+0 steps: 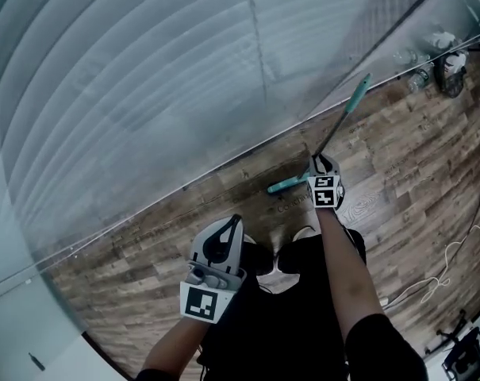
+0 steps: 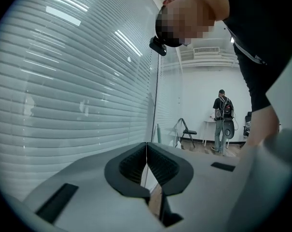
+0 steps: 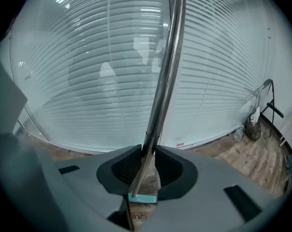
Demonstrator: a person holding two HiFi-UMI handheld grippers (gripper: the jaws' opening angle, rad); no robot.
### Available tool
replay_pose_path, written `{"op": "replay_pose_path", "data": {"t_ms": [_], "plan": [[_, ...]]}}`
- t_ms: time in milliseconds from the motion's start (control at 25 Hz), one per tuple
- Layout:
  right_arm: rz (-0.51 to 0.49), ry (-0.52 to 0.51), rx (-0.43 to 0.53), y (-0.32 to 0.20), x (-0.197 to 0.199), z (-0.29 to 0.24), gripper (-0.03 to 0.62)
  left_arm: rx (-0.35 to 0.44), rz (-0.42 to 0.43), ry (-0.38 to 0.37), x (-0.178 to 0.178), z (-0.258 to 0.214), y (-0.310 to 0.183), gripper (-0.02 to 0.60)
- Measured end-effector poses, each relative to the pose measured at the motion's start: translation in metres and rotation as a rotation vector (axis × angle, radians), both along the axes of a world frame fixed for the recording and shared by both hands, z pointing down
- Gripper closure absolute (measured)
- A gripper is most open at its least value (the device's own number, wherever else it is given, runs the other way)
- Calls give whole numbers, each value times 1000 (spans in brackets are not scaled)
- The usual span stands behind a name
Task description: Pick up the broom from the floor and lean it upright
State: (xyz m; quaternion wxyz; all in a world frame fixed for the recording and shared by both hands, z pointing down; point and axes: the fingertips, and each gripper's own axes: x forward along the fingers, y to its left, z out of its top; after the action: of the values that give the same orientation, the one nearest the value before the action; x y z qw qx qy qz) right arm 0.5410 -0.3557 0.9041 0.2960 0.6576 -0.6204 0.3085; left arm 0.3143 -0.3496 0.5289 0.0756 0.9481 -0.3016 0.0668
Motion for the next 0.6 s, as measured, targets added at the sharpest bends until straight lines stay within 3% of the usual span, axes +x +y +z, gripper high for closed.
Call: {"op": "replay_pose_path", "data": {"t_ms": [160,600], "plan": [[-39,21,29,-14,-11,-6,511,-38,-30,6,-2,9,-1,561],[-90,12,31,-21,-27,4,510,-56,-15,-31,-20,16,15,563]]}}
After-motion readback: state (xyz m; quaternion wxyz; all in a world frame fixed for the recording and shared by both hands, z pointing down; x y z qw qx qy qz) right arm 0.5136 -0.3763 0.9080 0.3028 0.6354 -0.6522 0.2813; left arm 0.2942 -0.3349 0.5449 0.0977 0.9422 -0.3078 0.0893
